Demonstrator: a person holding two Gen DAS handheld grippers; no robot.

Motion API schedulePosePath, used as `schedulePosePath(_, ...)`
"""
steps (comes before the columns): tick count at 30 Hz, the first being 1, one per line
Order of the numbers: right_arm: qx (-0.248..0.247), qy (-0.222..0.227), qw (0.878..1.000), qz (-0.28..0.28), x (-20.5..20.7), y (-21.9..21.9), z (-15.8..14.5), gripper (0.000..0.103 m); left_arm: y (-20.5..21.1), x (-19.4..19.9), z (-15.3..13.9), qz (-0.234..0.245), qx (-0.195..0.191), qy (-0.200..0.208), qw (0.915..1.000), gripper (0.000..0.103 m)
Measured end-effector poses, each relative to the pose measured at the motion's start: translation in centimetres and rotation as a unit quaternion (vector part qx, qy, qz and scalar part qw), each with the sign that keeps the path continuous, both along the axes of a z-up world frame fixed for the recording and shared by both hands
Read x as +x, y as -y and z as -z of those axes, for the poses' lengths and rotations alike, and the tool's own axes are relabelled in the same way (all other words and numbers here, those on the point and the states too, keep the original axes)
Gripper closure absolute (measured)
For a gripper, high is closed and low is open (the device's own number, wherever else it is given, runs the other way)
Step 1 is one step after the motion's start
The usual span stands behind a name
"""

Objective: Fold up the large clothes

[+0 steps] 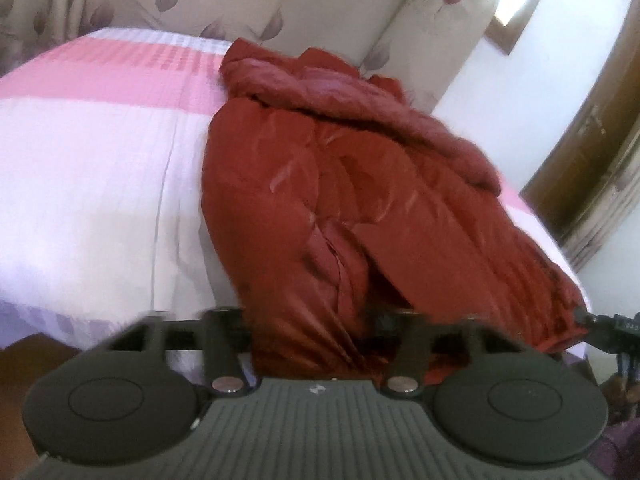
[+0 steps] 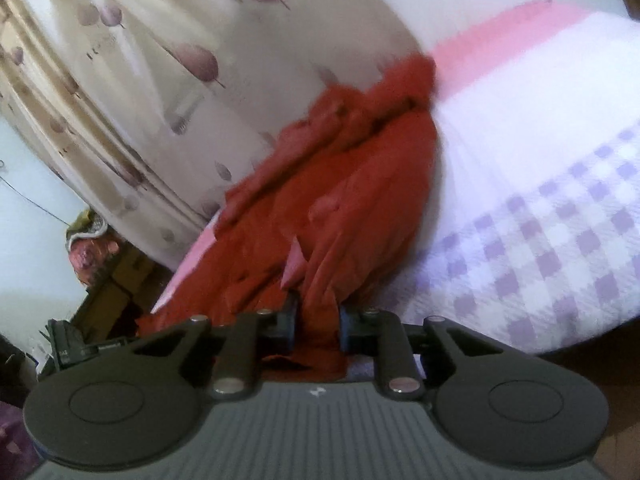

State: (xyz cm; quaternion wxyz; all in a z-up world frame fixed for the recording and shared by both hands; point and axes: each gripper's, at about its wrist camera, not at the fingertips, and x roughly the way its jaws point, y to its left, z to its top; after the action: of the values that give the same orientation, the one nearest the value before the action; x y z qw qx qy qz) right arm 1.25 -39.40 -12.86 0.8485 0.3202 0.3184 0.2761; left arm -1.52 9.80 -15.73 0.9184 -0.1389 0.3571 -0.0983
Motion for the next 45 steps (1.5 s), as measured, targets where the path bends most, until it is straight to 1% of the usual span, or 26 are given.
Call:
schedulePosePath(1,0.001,-0.01,1.0,0.004,-0.1,0.2,0.3,0.081,0.2,-0.2,0.0,-0.011,0.015,0.007,0.9998,0.013)
schedulePosePath(2,0.001,-0.018,1.0,0.003,0.0,0.1,0.6,0.08,0.5,-0.4,0.0,-0.017,0.033,0.014,0.9992,0.005)
schedulePosePath(3,-0.004,-0.016,1.0,0.003,0.0,0.1,0.7,0.077,0.8,-0.4,0.0,-0.019,0.047,0.016,0.9986,0.004)
schedulePosePath(4,-0.012,-0.014,1.0,0.008,-0.1,-0.1,0.7,0.07,1.2,-0.4,0.0,-0.014,0.056,0.016,0.9982,0.004)
schedulePosePath(5,-0.014,-0.014,1.0,0.009,-0.1,-0.2,0.7,0.066,1.2,-0.2,0.0,-0.009,0.059,0.016,0.9981,0.004)
schedulePosePath(7,-0.013,-0.015,1.0,0.002,0.0,-0.5,0.9,0.046,1.7,0.1,0.1,-0.007,0.069,0.012,0.9975,0.005)
schedulePosePath(8,-0.012,-0.014,1.0,0.003,0.1,-0.7,1.0,0.045,1.9,0.3,0.1,-0.004,0.074,0.007,0.9973,0.01)
schedulePosePath(9,-0.009,-0.013,1.0,0.004,0.1,-0.8,1.1,0.045,2.0,0.5,0.2,0.0,0.077,0.001,0.997,0.016)
schedulePosePath(10,-0.004,-0.01,1.0,0.002,0.4,-1.0,1.3,0.045,2.3,0.8,0.3,0.006,0.084,-0.006,0.9964,0.029)
schedulePosePath(11,-0.001,-0.008,1.0,0.001,0.6,-1.3,1.4,0.046,2.7,0.9,0.3,0.009,0.095,-0.008,0.9954,0.034)
schedulePosePath(12,-0.003,-0.007,1.0,0.001,0.8,-1.6,1.5,0.054,3.3,0.9,0.2,0.008,0.111,-0.006,0.9938,0.036)
schedulePosePath(13,-0.012,-0.007,1.0,0.0,1.0,-2.0,1.5,0.066,3.9,0.9,0.0,0.01,0.13,-0.002,0.9914,0.042)
schedulePosePath(14,-0.02,-0.006,1.0,0.0,1.2,-2.3,1.6,0.069,4.6,0.7,-0.3,0.012,0.156,0.006,0.9877,0.046)
schedulePosePath(15,-0.023,-0.005,1.0,0.003,1.3,-2.4,1.6,0.072,5.4,0.5,-0.4,0.015,0.179,0.012,0.9837,0.047)
schedulePosePath(17,-0.02,-0.001,1.0,0.003,1.2,-2.3,1.5,0.075,6.7,0.2,-0.5,0.022,0.222,0.022,0.9745,0.048)
schedulePosePath(19,-0.03,0.005,1.0,0.003,0.9,-2.3,1.3,0.075,7.4,0.2,-0.5,0.022,0.241,0.026,0.9699,0.048)
schedulePosePath(30,-0.016,-0.006,1.0,0.005,1.1,-1.9,1.9,0.075,7.7,0.2,-0.5,0.02,0.247,0.02,0.9687,0.047)
schedulePosePath(37,-0.019,-0.015,1.0,0.003,1.3,-2.0,2.0,0.072,7.5,0.4,-0.3,0.018,0.245,0.016,0.9693,0.043)
schedulePosePath(39,-0.027,-0.009,1.0,0.0,1.3,-2.3,1.8,0.07,7.3,0.3,-0.4,0.018,0.238,0.017,0.9709,0.046)
schedulePosePath(41,-0.035,-0.002,0.999,-0.004,1.1,-2.5,1.6,0.072,6.9,0.2,-0.5,0.018,0.219,0.017,0.9755,0.058)
schedulePosePath(44,-0.024,0.005,1.0,-0.006,1.0,-2.4,1.6,0.078,6.0,0.1,-0.9,0.014,0.191,0.018,0.9813,0.069)
schedulePosePath(45,-0.018,0.005,1.0,-0.006,0.9,-2.2,1.5,0.079,5.7,0.0,-1.0,0.012,0.181,0.015,0.9834,0.07)
